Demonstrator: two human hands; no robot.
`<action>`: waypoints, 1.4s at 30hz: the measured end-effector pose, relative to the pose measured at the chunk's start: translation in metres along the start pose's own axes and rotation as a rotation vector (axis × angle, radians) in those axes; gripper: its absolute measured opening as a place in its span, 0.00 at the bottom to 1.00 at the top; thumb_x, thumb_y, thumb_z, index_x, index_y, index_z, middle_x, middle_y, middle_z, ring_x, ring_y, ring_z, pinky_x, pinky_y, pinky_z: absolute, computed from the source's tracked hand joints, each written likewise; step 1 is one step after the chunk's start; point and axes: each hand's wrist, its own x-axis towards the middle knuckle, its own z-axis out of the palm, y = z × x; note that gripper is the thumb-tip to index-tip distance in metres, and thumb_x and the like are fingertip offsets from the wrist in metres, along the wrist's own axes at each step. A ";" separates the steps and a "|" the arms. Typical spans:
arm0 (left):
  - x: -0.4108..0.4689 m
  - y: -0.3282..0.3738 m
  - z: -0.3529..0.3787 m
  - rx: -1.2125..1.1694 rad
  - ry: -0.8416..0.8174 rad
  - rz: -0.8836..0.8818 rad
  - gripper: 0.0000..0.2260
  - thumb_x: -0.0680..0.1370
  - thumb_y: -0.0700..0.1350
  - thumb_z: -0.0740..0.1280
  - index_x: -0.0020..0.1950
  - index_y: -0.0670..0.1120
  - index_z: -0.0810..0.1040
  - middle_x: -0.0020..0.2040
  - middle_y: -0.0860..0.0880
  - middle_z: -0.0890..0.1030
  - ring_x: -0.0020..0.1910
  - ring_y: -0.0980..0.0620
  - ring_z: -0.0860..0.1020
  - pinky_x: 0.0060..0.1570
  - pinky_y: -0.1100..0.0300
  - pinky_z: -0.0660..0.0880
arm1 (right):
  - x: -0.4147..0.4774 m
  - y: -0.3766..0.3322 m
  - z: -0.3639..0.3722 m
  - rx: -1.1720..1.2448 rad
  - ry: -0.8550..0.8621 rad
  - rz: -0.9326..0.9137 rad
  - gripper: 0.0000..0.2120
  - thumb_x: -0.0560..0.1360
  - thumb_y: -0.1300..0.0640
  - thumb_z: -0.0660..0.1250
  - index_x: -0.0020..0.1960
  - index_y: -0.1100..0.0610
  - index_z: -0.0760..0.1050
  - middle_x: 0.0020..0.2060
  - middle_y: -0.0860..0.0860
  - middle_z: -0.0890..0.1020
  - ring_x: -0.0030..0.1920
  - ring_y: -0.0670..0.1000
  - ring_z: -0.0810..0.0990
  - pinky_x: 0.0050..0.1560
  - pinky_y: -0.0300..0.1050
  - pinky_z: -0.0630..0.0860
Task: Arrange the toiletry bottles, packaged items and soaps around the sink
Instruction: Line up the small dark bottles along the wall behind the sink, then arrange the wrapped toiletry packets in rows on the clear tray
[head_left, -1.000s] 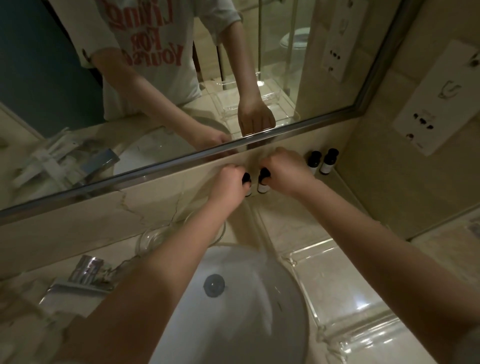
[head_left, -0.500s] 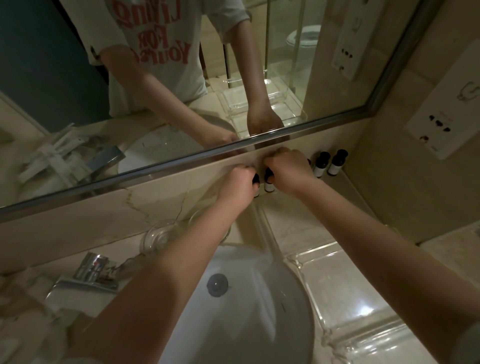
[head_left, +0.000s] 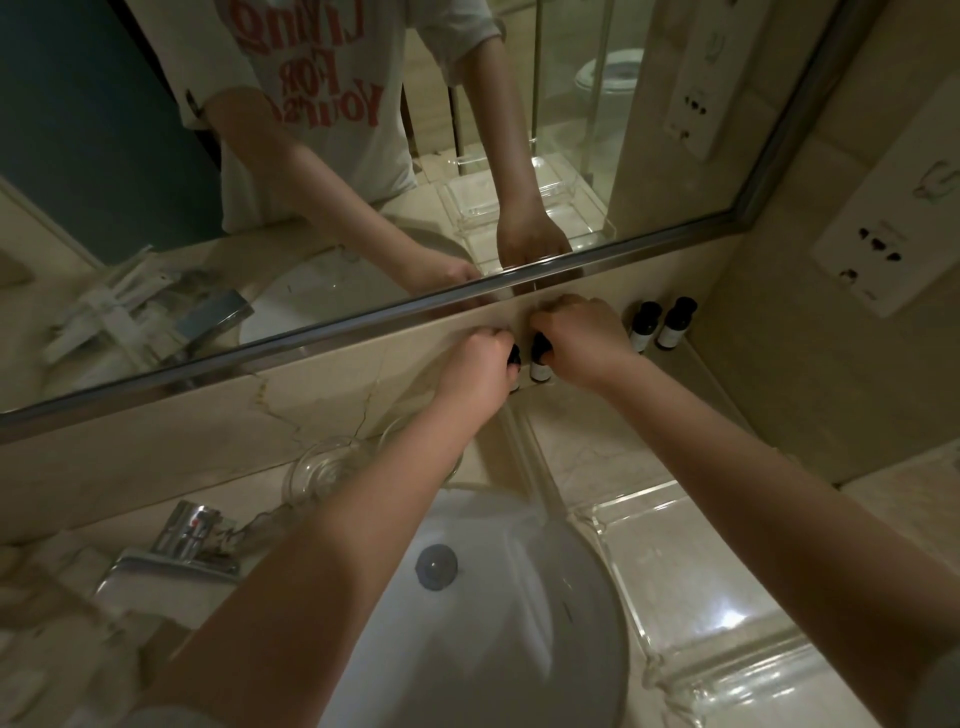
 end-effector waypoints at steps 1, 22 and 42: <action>0.000 0.000 0.000 0.003 0.003 0.001 0.09 0.75 0.42 0.65 0.53 0.39 0.77 0.53 0.39 0.78 0.51 0.40 0.77 0.47 0.51 0.74 | 0.000 0.000 0.000 -0.001 0.001 0.001 0.08 0.75 0.56 0.63 0.52 0.55 0.76 0.50 0.54 0.81 0.56 0.57 0.74 0.50 0.48 0.69; -0.112 -0.006 -0.060 0.054 0.139 -0.111 0.17 0.76 0.49 0.64 0.61 0.42 0.75 0.58 0.43 0.78 0.57 0.43 0.76 0.52 0.51 0.75 | -0.101 -0.050 -0.029 0.181 0.230 0.066 0.17 0.72 0.52 0.67 0.60 0.54 0.75 0.52 0.51 0.81 0.52 0.55 0.77 0.50 0.49 0.72; -0.363 -0.131 -0.058 -0.100 0.130 -0.480 0.17 0.76 0.48 0.65 0.60 0.41 0.76 0.56 0.39 0.79 0.56 0.40 0.76 0.54 0.51 0.73 | -0.209 -0.273 0.021 0.286 -0.120 -0.124 0.20 0.76 0.50 0.62 0.66 0.52 0.70 0.61 0.51 0.78 0.61 0.55 0.73 0.59 0.49 0.71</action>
